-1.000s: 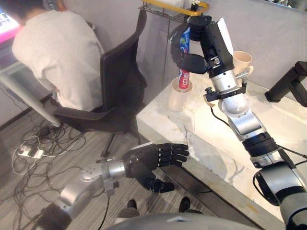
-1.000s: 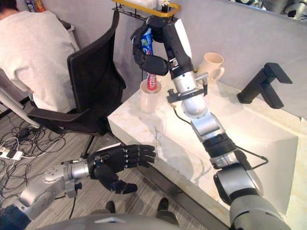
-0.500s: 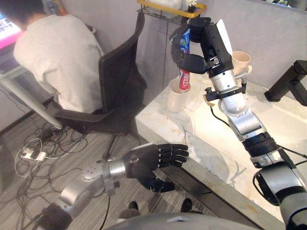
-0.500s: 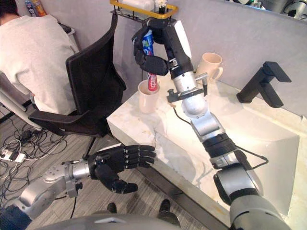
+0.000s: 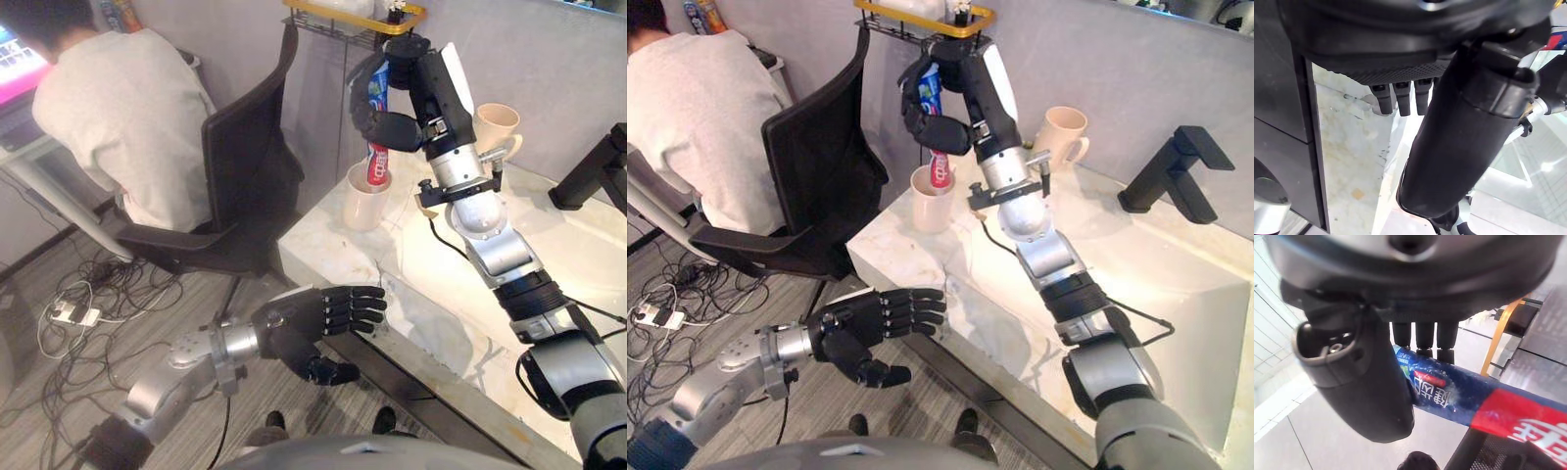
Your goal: Organize the bathroom.
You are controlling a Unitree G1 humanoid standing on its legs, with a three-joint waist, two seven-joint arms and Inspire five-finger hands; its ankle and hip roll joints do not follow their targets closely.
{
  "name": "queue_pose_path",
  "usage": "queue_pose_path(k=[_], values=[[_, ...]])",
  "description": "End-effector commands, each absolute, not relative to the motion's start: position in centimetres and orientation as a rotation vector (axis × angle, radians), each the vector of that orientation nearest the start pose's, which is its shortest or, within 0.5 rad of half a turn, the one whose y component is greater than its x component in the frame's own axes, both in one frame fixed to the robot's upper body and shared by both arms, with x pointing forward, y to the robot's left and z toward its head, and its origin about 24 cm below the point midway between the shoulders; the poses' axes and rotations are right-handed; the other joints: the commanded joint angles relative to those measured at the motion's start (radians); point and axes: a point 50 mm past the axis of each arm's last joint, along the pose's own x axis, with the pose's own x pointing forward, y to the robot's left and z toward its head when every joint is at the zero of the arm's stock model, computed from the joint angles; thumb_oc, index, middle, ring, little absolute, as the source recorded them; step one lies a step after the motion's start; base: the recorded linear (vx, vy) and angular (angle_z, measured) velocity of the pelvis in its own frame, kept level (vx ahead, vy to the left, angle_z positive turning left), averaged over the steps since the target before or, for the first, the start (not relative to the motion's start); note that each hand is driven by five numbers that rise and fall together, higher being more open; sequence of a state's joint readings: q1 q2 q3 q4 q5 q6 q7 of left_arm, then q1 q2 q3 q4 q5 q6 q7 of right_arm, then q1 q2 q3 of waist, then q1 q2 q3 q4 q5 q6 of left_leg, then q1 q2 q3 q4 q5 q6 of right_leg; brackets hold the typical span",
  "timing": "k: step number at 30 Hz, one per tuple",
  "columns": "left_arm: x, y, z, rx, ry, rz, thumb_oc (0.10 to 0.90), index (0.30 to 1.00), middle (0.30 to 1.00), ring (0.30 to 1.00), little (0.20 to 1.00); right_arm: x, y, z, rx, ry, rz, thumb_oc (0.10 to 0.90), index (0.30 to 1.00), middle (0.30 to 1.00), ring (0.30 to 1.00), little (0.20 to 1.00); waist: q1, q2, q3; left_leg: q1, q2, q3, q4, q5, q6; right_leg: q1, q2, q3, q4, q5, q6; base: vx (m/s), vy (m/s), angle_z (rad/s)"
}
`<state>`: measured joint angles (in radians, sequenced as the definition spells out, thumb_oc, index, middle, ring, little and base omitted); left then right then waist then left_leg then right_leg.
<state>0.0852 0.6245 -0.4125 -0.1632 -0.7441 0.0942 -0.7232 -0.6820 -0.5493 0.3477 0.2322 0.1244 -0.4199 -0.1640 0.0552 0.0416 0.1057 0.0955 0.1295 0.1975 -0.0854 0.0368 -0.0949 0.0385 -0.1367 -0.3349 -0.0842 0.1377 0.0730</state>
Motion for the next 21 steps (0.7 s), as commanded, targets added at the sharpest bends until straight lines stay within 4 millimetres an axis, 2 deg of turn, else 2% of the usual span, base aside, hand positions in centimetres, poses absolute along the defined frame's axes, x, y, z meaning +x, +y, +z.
queue_pose_path(k=[1, 5, 6, 7, 21], values=[[19.7, 11.6, 6.8, -0.304, 0.063, -1.246, 0.800, 0.900, 0.900, 0.900, 0.900, 31.8, -13.8, 28.4, -0.337, -1.092, 0.211, 0.400, 0.300, 0.300, 0.300, 0.300, 0.016, 0.026, -0.050, -0.013, 0.055, -0.023, 0.061, -0.033, -0.026, 0.080, -0.045, -0.015, 0.141, -0.220, 0.106, 0.00, 0.000, 0.00], [19.6, 11.8, 6.7, -0.309, 0.064, -1.239, 0.800, 0.900, 0.900, 0.900, 0.900, 31.9, -13.9, 27.5, -0.326, -1.061, 0.217, 0.400, 0.300, 0.300, 0.300, 0.300, 0.013, 0.030, -0.047, -0.013, 0.055, -0.018, 0.060, -0.031, -0.025, 0.079, -0.048, -0.014, 0.139, -0.219, 0.109, 0.00, 0.000, 0.00], [19.6, 11.9, 6.7, -0.310, 0.063, -1.238, 0.800, 0.900, 0.900, 0.900, 0.900, 31.9, -13.8, 27.2, -0.324, -1.052, 0.217, 0.560, 0.540, 0.540, 0.540, 0.540, 0.013, 0.030, -0.047, -0.014, 0.055, -0.018, 0.058, -0.030, -0.025, 0.078, -0.049, -0.014, 0.139, -0.218, 0.109, 0.00, 0.000, 0.00], [19.6, 11.9, 6.7, -0.309, 0.062, -1.237, 0.800, 0.900, 0.900, 0.900, 0.900, 31.9, -13.8, 27.1, -0.322, -1.047, 0.218, 0.800, 0.900, 0.900, 0.900, 0.900, 0.012, 0.030, -0.046, -0.015, 0.055, -0.018, 0.059, -0.030, -0.025, 0.078, -0.050, -0.014, 0.138, -0.217, 0.110, 0.00, 0.000, 0.00], [19.8, 12.0, 6.8, -0.298, 0.044, -1.214, 0.800, 0.900, 0.900, 0.900, 0.900, 32.3, -14.2, 25.5, -0.313, -0.964, 0.203, 0.800, 0.900, 0.900, 0.900, 0.900, 0.007, 0.021, -0.040, -0.013, 0.053, -0.007, 0.060, -0.030, -0.019, 0.083, -0.056, -0.012, 0.134, -0.211, 0.116, -0.01, 0.008, 0.00]])
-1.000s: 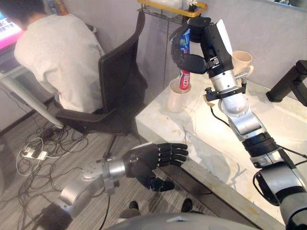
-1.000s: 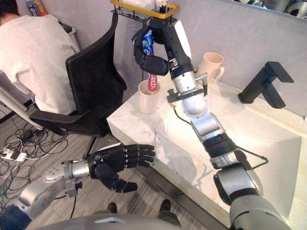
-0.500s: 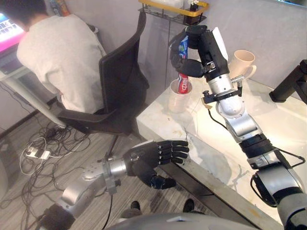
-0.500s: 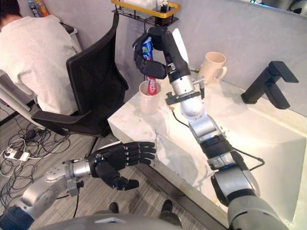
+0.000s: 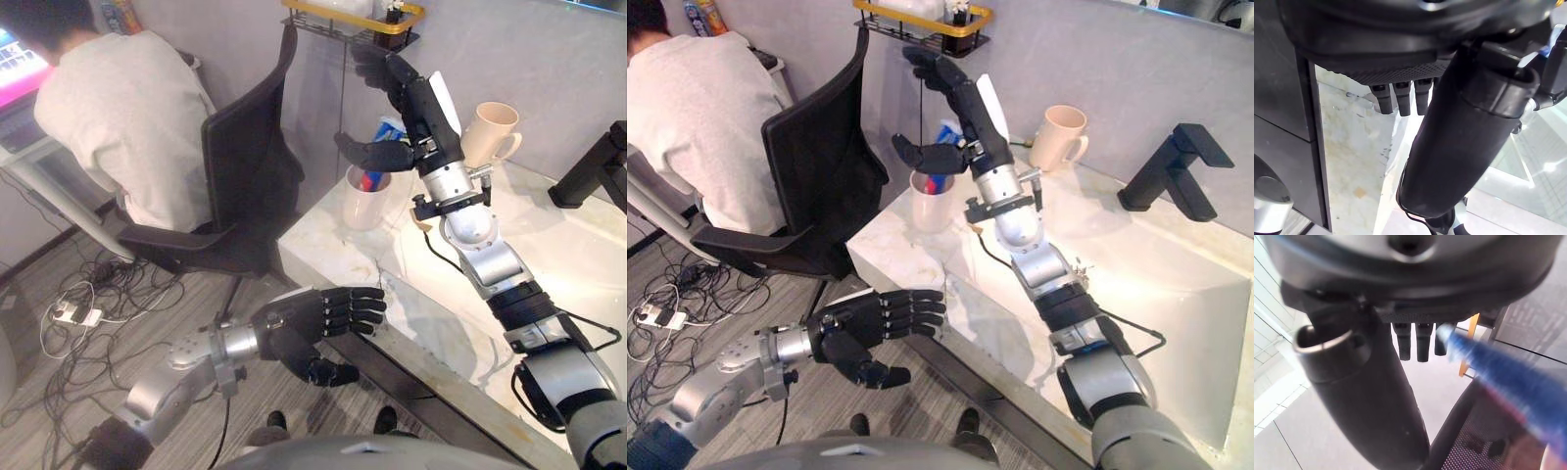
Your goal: Organize the bathroom.
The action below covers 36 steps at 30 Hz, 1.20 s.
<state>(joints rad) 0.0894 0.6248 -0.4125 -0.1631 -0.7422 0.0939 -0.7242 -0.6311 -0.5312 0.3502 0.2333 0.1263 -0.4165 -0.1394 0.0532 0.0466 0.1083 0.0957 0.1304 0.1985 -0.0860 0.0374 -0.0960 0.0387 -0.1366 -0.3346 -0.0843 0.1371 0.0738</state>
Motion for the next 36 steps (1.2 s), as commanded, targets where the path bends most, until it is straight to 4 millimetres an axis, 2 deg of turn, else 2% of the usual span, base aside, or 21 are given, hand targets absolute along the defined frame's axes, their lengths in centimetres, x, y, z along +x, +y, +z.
queue_pose_path(k=[1, 7, 11, 12, 13, 16, 17, 18, 20, 21, 23, 24, 25, 26, 29, 30, 32, 33, 34, 35, 36], values=[[19.9, 12.1, 6.7, -0.297, 0.038, -1.195, 0.800, 0.900, 0.900, 0.900, 0.900, 32.3, -14.1, 25.4, -0.310, -0.960, 0.200, 0.800, 0.900, 0.900, 0.900, 0.900, 0.009, 0.014, -0.043, -0.012, 0.051, -0.007, 0.058, -0.031, -0.018, 0.084, -0.057, -0.012, 0.132, -0.208, 0.116, -0.02, 0.033, 0.00], [20.4, 12.8, 6.7, -0.271, -0.003, -1.091, 0.800, 0.900, 0.900, 0.900, 0.900, 31.9, -14.2, 25.0, -0.281, -0.954, 0.177, 0.800, 0.900, 0.900, 0.900, 0.900, 0.001, 0.003, -0.039, -0.009, 0.039, 0.005, 0.075, -0.046, -0.010, 0.081, -0.061, 0.001, 0.125, -0.198, 0.120, -0.06, 0.058, -0.01], [20.5, 13.0, 6.9, -0.279, -0.040, -1.074, 0.800, 0.900, 0.900, 0.900, 0.900, 30.9, -14.0, 25.0, -0.219, -0.975, 0.170, 0.800, 0.900, 0.900, 0.900, 0.900, -0.021, -0.012, -0.026, -0.021, 0.038, 0.035, 0.157, -0.087, -0.006, 0.068, -0.069, 0.036, 0.121, -0.186, 0.115, -0.11, 0.087, -0.04], [20.5, 12.8, 7.1, -0.288, -0.063, -1.085, 0.800, 0.900, 0.900, 0.900, 0.900, 30.3, -14.0, 24.8, -0.184, -0.975, 0.175, 0.800, 0.900, 0.900, 0.900, 0.900, -0.029, -0.026, -0.015, -0.047, 0.042, 0.034, 0.239, -0.118, -0.011, 0.067, -0.074, 0.068, 0.112, -0.176, 0.109, -0.13, 0.128, -0.08], [20.4, 12.8, 7.1, -0.289, -0.068, -1.092, 0.800, 0.900, 0.900, 0.900, 0.900, 30.2, -14.0, 24.8, -0.175, -0.975, 0.176, 0.800, 0.900, 0.900, 0.900, 0.900, -0.029, -0.028, -0.013, -0.054, 0.043, 0.029, 0.256, -0.126, -0.013, 0.068, -0.075, 0.073, 0.109, -0.173, 0.108, -0.16, 0.193, -0.23], [20.5, 12.3, 7.5, -0.279, -0.122, -1.073, 0.800, 0.900, 0.900, 0.900, 0.900, 29.5, -13.1, 24.6, -0.103, -0.994, 0.227, 0.800, 0.900, 0.900, 0.900, 0.900, -0.016, -0.031, -0.002, -0.062, 0.004, -0.125, 0.260, -0.157, -0.009, 0.051, -0.074, 0.168, 0.103, -0.164, 0.118, -0.11, 0.218, -0.38], [20.6, 12.2, 7.6, -0.281, -0.128, -1.061, 0.800, 0.900, 0.900, 0.900, 0.900, 29.4, -13.0, 24.7, -0.089, -0.997, 0.239, 0.800, 0.900, 0.900, 0.900, 0.900, -0.015, -0.029, -0.001, -0.061, -0.004, -0.150, 0.256, -0.160, -0.007, 0.045, -0.073, 0.184, 0.106, -0.164, 0.121, -0.18, 0.286, -0.71], [21.0, 12.0, 7.9, -0.287, -0.158, -1.035, 0.800, 0.900, 0.900, 0.900, 0.900, 29.0, -12.7, 25.1, -0.042, -1.020, 0.253, 0.800, 0.900, 0.900, 0.900, 0.900, -0.013, -0.024, 0.008, -0.051, -0.034, -0.211, 0.240, -0.179, 0.007, 0.017, -0.077, 0.239, 0.125, -0.166, 0.134, -0.17, 0.268, -0.68], [21.4, 11.9, 8.1, -0.285, -0.176, -1.030, 0.800, 0.900, 0.900, 0.900, 0.900, 28.7, -12.7, 25.5, -0.025, -1.054, 0.230, 0.800, 0.900, 0.900, 0.900, 0.900, -0.025, -0.021, 0.018, -0.034, -0.076, -0.212, 0.220, -0.202, 0.035, -0.027, -0.098, 0.270, 0.153, -0.149, 0.156, -0.19, 0.344, -0.88], [21.5, 12.0, 8.0, -0.285, -0.178, -1.028, 0.800, 0.900, 0.900, 0.900, 0.900, 28.6, -12.8, 25.6, -0.019, -1.059, 0.229, 0.800, 0.900, 0.900, 0.900, 0.900, -0.026, -0.020, 0.020, -0.032, -0.083, -0.212, 0.218, -0.205, 0.039, -0.035, -0.102, 0.277, 0.161, -0.145, 0.157, -0.17, 0.420, -0.86], [21.5, 12.1, 7.7, -0.291, -0.170, -1.027, 0.800, 0.900, 0.900, 0.900, 0.900, 27.8, -12.9, 26.2, 0.001, -1.111, 0.203, 0.800, 0.900, 0.900, 0.900, 0.900, -0.035, -0.022, 0.026, -0.025, -0.130, -0.243, 0.204, -0.220, 0.065, -0.067, -0.120, 0.322, 0.174, -0.116, 0.159, -0.12, 0.322, -0.55], [21.5, 12.1, 7.6, -0.293, -0.167, -1.035, 0.800, 0.900, 0.900, 0.900, 0.900, 27.6, -12.9, 26.3, 0.001, -1.124, 0.191, 0.800, 0.900, 0.900, 0.900, 0.900, -0.035, -0.023, 0.026, -0.024, -0.135, -0.245, 0.203, -0.221, 0.068, -0.070, -0.121, 0.328, 0.175, -0.112, 0.159, -0.15, 0.307, -0.67], [21.4, 11.9, 7.1, -0.309, -0.155, -1.048, 0.800, 0.900, 0.900, 0.900, 0.900, 26.5, -13.4, 27.1, 0.035, -1.172, 0.159, 0.800, 0.900, 0.900, 0.900, 0.900, -0.042, -0.034, 0.028, -0.015, -0.173, -0.241, 0.193, -0.238, 0.081, -0.103, -0.158, 0.322, 0.153, -0.032, 0.163, -0.18, 0.262, -0.78], [21.4, 11.9, 7.1, -0.314, -0.151, -1.056, 0.800, 0.900, 0.900, 0.900, 0.900, 26.3, -13.5, 27.3, 0.033, -1.186, 0.150, 0.800, 0.900, 0.900, 0.900, 0.900, -0.043, -0.042, 0.029, -0.016, -0.182, -0.235, 0.185, -0.227, 0.081, -0.118, -0.169, 0.319, 0.147, 0.001, 0.167, -0.17, 0.264, -0.93], [21.3, 12.0, 6.8, -0.318, -0.139, -1.069, 0.800, 0.900, 0.900, 0.900, 0.900, 25.2, -14.7, 28.5, 0.094, -1.261, 0.115, 0.800, 0.900, 0.900, 0.900, 0.900, -0.044, -0.044, 0.037, 0.018, -0.176, -0.164, 0.121, -0.218, 0.090, -0.147, -0.192, 0.216, 0.162, 0.061, 0.180, -0.27, 0.197, -0.86], [21.4, 11.9, 7.0, -0.335, -0.139, -1.073, 0.800, 0.900, 0.900, 0.900, 0.900, 24.6, -15.3, 29.0, 0.101, -1.316, 0.078, 0.800, 0.900, 0.900, 0.900, 0.900, -0.040, -0.038, 0.040, 0.022, -0.166, -0.119, 0.077, -0.192, 0.100, -0.150, -0.182, 0.162, 0.218, 0.043, 0.175, -0.34, 0.179, -0.95], [21.8, 12.0, 7.1, -0.325, -0.139, -1.065, 0.800, 0.900, 0.900, 0.900, 0.900, 24.1, -16.1, 29.4, 0.123, -1.357, 0.042, 0.800, 0.900, 0.900, 0.900, 0.900, -0.043, -0.028, 0.037, 0.012, -0.153, -0.078, 0.046, -0.160, 0.114, -0.141, -0.151, 0.123, 0.293, -0.004, 0.163, -0.41, 0.201, -1.05], [22.1, 11.8, 7.0, -0.324, -0.135, -1.069, 0.800, 0.900, 0.900, 0.900, 0.900, 23.6, -17.3, 29.7, 0.137, -1.412, -0.025, 0.800, 0.900, 0.900, 0.900, 0.900, -0.044, -0.013, 0.030, -0.003, -0.134, -0.045, 0.017, -0.124, 0.122, -0.127, -0.110, 0.094, 0.382, -0.081, 0.141, -0.40, 0.188, -0.83], [22.1, 11.7, 6.9, -0.325, -0.134, -1.064, 0.800, 0.900, 0.900, 0.900, 0.900, 23.4, -17.7, 29.7, 0.141, -1.422, -0.037, 0.800, 0.900, 0.900, 0.900, 0.900, -0.044, -0.010, 0.028, -0.011, -0.129, -0.040, 0.014, -0.117, 0.123, -0.121, -0.100, 0.088, 0.403, -0.099, 0.136, -0.47, 0.192, -0.83], [22.5, 11.6, 6.9, -0.332, -0.133, -1.054, 0.800, 0.900, 0.900, 0.900, 0.900, 22.7, -19.2, 29.8, 0.151, -1.473, -0.112, 0.800, 0.900, 0.900, 0.900, 0.900, -0.040, -0.008, 0.019, -0.048, -0.117, -0.016, 0.013, -0.094, 0.124, -0.095, -0.063, 0.072, 0.469, -0.182, 0.122, -0.32, 0.117, -0.59], [22.6, 11.6, 6.9, -0.334, -0.131, -1.050, 0.800, 0.900, 0.900, 0.900, 0.900, 22.4, -19.7, 29.7, 0.154, -1.491, -0.137, 0.800, 0.900, 0.900, 0.900, 0.900, -0.041, -0.014, 0.017, -0.064, -0.118, -0.006, 0.015, -0.088, 0.125, -0.074, -0.046, 0.075, 0.494, -0.210, 0.124, -0.47, 0.115, -0.68]])
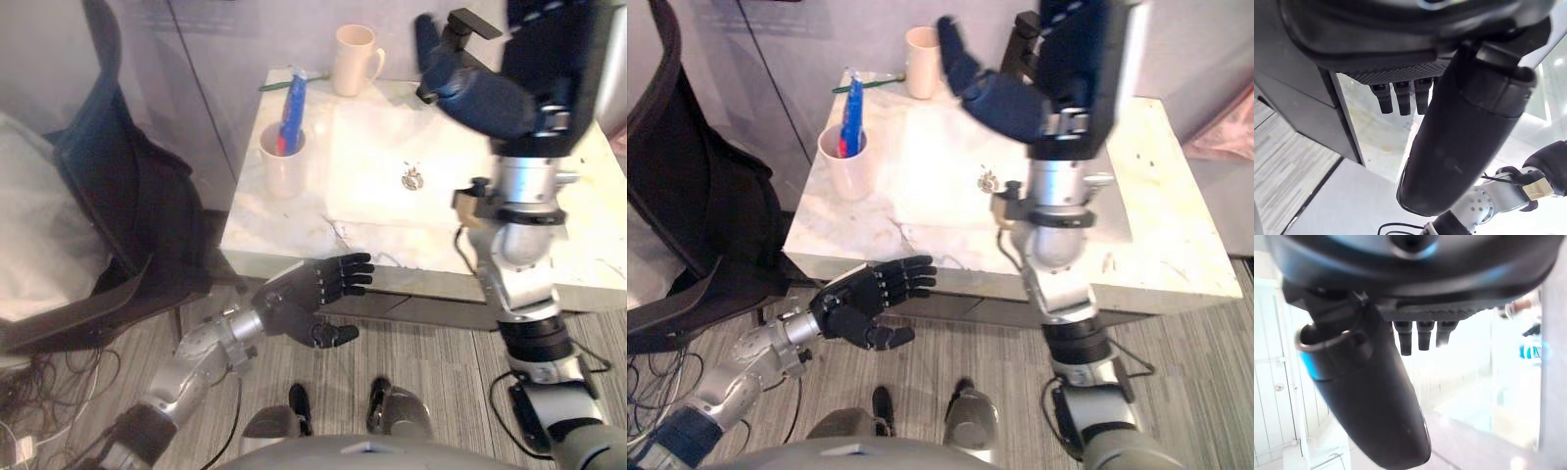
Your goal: Organize the bathroom.
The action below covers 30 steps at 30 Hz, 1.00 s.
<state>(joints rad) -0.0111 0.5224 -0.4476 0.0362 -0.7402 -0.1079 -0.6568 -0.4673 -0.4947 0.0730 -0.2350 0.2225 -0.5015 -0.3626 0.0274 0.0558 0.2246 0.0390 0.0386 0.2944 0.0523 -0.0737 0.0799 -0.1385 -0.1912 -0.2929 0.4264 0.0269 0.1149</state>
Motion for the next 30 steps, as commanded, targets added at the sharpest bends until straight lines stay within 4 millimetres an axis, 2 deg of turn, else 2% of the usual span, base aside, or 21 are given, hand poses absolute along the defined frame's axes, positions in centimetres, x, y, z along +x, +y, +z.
queue_pose_path(k=[1, 4, 5, 8, 9, 12, 13, 15, 16, 17, 18, 20, 22, 23, 24, 25, 26, 27, 28, 29, 30], values=[[22.8, 11.6, 6.8, -0.342, -0.125, -1.042, 0.800, 0.900, 0.900, 0.900, 0.900, 21.8, -20.8, 29.5, 0.172, -1.528, -0.212, 0.800, 0.900, 0.900, 0.900, 0.900, -0.010, -0.035, -0.106, -0.055, -0.025, -0.084, -0.123, 0.050, -0.049, 0.146, 0.054, 0.049, 0.012, -0.124, 0.083, -0.37, 0.041, -0.62], [23.3, 12.0, 6.8, -0.321, -0.123, -0.988, 0.800, 0.900, 0.900, 0.900, 0.900, 21.2, -22.5, 28.8, 0.222, -1.567, -0.355, 0.800, 0.900, 0.900, 0.900, 0.900, 0.001, -0.060, -0.115, -0.114, -0.040, -0.086, -0.121, 0.071, -0.038, 0.214, 0.117, 0.091, 0.033, -0.161, 0.078, -0.35, -0.020, -0.58], [23.4, 12.2, 6.7, -0.317, -0.124, -0.954, 0.800, 0.900, 0.900, 0.900, 0.900, 21.1, -22.8, 28.6, 0.236, -1.580, -0.409, 0.800, 0.900, 0.900, 0.900, 0.900, 0.008, -0.060, -0.118, -0.130, -0.034, -0.089, -0.123, 0.084, -0.042, 0.226, 0.135, 0.101, 0.017, -0.164, 0.071, -0.45, -0.108, -0.56], [24.1, 13.9, 6.9, -0.273, -0.158, -0.774, 0.800, 0.900, 0.900, 0.900, 0.900, 21.1, -24.3, 27.7, 0.325, -1.572, -0.587, 0.800, 0.900, 0.900, 0.900, 0.900, 0.024, -0.074, -0.119, -0.173, -0.023, -0.093, -0.121, 0.122, -0.092, 0.296, 0.149, 0.109, -0.185, -0.256, 0.035, -0.37, -0.150, -0.86], [24.5, 15.5, 7.1, -0.263, -0.181, -0.672, 0.800, 0.900, 0.900, 0.900, 0.900, 20.7, -26.2, 26.6, 0.352, -1.552, -0.726, 0.800, 0.900, 0.900, 0.900, 0.900, 0.025, -0.064, -0.106, -0.208, 0.012, -0.106, -0.120, 0.161, -0.132, 0.308, 0.174, 0.136, -0.267, -0.274, 0.013, -0.39, -0.182, -1.27], [24.5, 17.4, 7.1, -0.285, -0.213, -0.522, 0.800, 0.900, 0.900, 0.900, 0.900, 20.0, -28.1, 25.1, 0.333, -1.510, -0.914, 0.800, 0.900, 0.900, 0.900, 0.900, 0.028, -0.060, -0.087, -0.234, 0.039, -0.135, -0.123, 0.203, -0.169, 0.322, 0.203, 0.158, -0.352, -0.250, -0.009, -0.37, -0.147, -0.98], [24.3, 19.0, 6.9, -0.288, -0.235, -0.404, 0.800, 0.900, 0.900, 0.900, 0.900, 19.3, -29.9, 24.2, 0.316, -1.468, -1.062, 0.800, 0.900, 0.900, 0.900, 0.900, 0.026, -0.066, -0.072, -0.246, 0.057, -0.138, -0.122, 0.215, -0.194, 0.334, 0.201, 0.139, -0.408, -0.221, -0.014, -0.41, -0.147, -0.43], [24.1, 20.1, 6.7, -0.273, -0.249, -0.329, 0.800, 0.900, 0.900, 0.900, 0.900, 18.8, -31.3, 23.5, 0.301, -1.429, -1.158, 0.800, 0.900, 0.900, 0.900, 0.900, 0.021, -0.066, -0.066, -0.249, 0.071, -0.127, -0.124, 0.226, -0.207, 0.329, 0.207, 0.134, -0.444, -0.188, -0.015, -0.39, -0.129, -0.27], [23.8, 21.6, 6.3, -0.260, -0.259, -0.207, 0.800, 0.900, 0.900, 0.900, 0.900, 17.7, -33.5, 22.1, 0.297, -1.368, -1.285, 0.800, 0.900, 0.900, 0.900, 0.900, 0.013, -0.068, -0.060, -0.244, 0.069, -0.122, -0.120, 0.226, -0.220, 0.328, 0.206, 0.128, -0.473, -0.155, -0.014, -0.33, -0.101, -0.27], [23.7, 21.6, 6.3, -0.261, -0.256, -0.200, 0.800, 0.900, 0.900, 0.900, 0.900, 17.6, -33.7, 21.9, 0.289, -1.362, -1.297, 0.800, 0.900, 0.900, 0.900, 0.900, 0.012, -0.068, -0.061, -0.242, 0.068, -0.123, -0.119, 0.226, -0.221, 0.330, 0.206, 0.127, -0.477, -0.151, -0.014, -0.39, -0.104, -0.19], [23.4, 23.0, 5.9, -0.244, -0.258, -0.104, 0.800, 0.900, 0.900, 0.900, 0.900, 16.8, -35.4, 20.8, 0.248, -1.287, -1.412, 0.800, 0.900, 0.900, 0.900, 0.900, 0.008, -0.077, -0.059, -0.221, 0.053, -0.141, -0.091, 0.199, -0.226, 0.324, 0.190, 0.117, -0.491, -0.133, -0.011, -0.30, -0.058, -0.09], [23.1, 23.9, 5.8, -0.232, -0.255, -0.030, 0.800, 0.900, 0.900, 0.900, 0.900, 16.4, -36.2, 20.0, 0.236, -1.235, -1.477, 0.800, 0.900, 0.900, 0.900, 0.900, 0.009, -0.081, -0.061, -0.220, 0.048, -0.160, -0.040, 0.171, -0.222, 0.307, 0.181, 0.113, -0.499, -0.115, -0.016, -0.29, -0.040, -0.05], [22.6, 25.9, 5.1, -0.229, -0.230, 0.143, 0.800, 0.900, 0.900, 0.900, 0.900, 15.6, -38.0, 18.0, 0.131, -1.089, -1.619, 0.800, 0.900, 0.900, 0.900, 0.900, 0.000, -0.103, -0.067, -0.211, 0.015, -0.189, 0.106, 0.074, -0.206, 0.277, 0.149, 0.109, -0.493, -0.099, -0.024, -0.26, -0.011, -0.22], [22.6, 25.8, 5.1, -0.227, -0.229, 0.145, 0.800, 0.900, 0.900, 0.900, 0.900, 15.6, -38.0, 18.0, 0.132, -1.088, -1.619, 0.800, 0.900, 0.900, 0.900, 0.900, -0.001, -0.103, -0.069, -0.217, 0.016, -0.189, 0.116, 0.068, -0.205, 0.276, 0.149, 0.109, -0.493, -0.100, -0.024, -0.29, 0.009, -0.40], [22.1, 27.3, 4.2, -0.245, -0.201, 0.282, 0.800, 0.900, 0.900, 0.900, 0.900, 14.6, -39.5, 15.6, 0.105, -0.949, -1.707, 0.800, 0.900, 0.900, 0.900, 0.900, -0.016, -0.123, -0.070, -0.208, -0.021, -0.188, 0.239, -0.016, -0.182, 0.253, 0.125, 0.115, -0.488, -0.087, -0.027, -0.22, 0.023, -0.37], [22.0, 27.6, 3.9, -0.244, -0.191, 0.318, 0.800, 0.900, 0.900, 0.900, 0.900, 14.4, -39.9, 15.0, 0.095, -0.914, -1.723, 0.800, 0.900, 0.900, 0.900, 0.900, -0.020, -0.127, -0.071, -0.208, -0.029, -0.187, 0.267, -0.033, -0.178, 0.249, 0.120, 0.116, -0.488, -0.085, -0.028, -0.35, 0.068, -0.17], [21.4, 28.7, 2.9, -0.242, -0.153, 0.440, 0.800, 0.900, 0.900, 0.900, 0.900, 13.3, -41.0, 12.5, 0.035, -0.758, -1.802, 0.800, 0.900, 0.900, 0.900, 0.900, -0.036, -0.131, -0.072, -0.190, -0.050, -0.175, 0.333, -0.096, -0.162, 0.234, 0.112, 0.115, -0.486, -0.078, -0.025, -0.19, 0.074, 0.07], [21.2, 28.9, 2.6, -0.244, -0.143, 0.473, 0.800, 0.900, 0.900, 0.900, 0.900, 13.2, -41.2, 12.0, 0.047, -0.723, -1.812, 0.800, 0.900, 0.900, 0.900, 0.900, -0.041, -0.131, -0.074, -0.184, -0.052, -0.172, 0.334, -0.103, -0.159, 0.229, 0.111, 0.114, -0.485, -0.077, -0.024, -0.25, 0.098, 0.18], [20.4, 29.8, 1.1, -0.248, -0.078, 0.580, 0.800, 0.900, 0.900, 0.900, 0.900, 12.1, -41.7, 9.5, 0.089, -0.594, -1.842, 0.800, 0.900, 0.900, 0.900, 0.900, -0.057, -0.128, -0.078, -0.154, -0.050, -0.150, 0.345, -0.118, -0.156, 0.214, 0.104, 0.103, -0.478, -0.071, -0.022, -0.12, 0.049, 0.05], [20.5, 29.8, 1.1, -0.247, -0.078, 0.582, 0.800, 0.900, 0.900, 0.900, 0.900, 12.1, -41.8, 9.5, 0.092, -0.594, -1.839, 0.800, 0.900, 0.900, 0.900, 0.900, -0.058, -0.127, -0.079, -0.154, -0.050, -0.151, 0.345, -0.119, -0.156, 0.214, 0.104, 0.101, -0.477, -0.073, -0.022, -0.18, 0.080, 0.09], [19.8, 30.5, 0.0, -0.252, -0.033, 0.688, 0.800, 0.900, 0.900, 0.900, 0.900, 11.7, -41.8, 7.5, 0.035, -0.459, -1.835, 0.800, 0.900, 0.900, 0.900, 0.900, -0.069, -0.121, -0.081, -0.122, -0.041, -0.142, 0.328, -0.125, -0.155, 0.201, 0.101, 0.089, -0.468, -0.070, -0.019, -0.16, 0.143, 0.19]])
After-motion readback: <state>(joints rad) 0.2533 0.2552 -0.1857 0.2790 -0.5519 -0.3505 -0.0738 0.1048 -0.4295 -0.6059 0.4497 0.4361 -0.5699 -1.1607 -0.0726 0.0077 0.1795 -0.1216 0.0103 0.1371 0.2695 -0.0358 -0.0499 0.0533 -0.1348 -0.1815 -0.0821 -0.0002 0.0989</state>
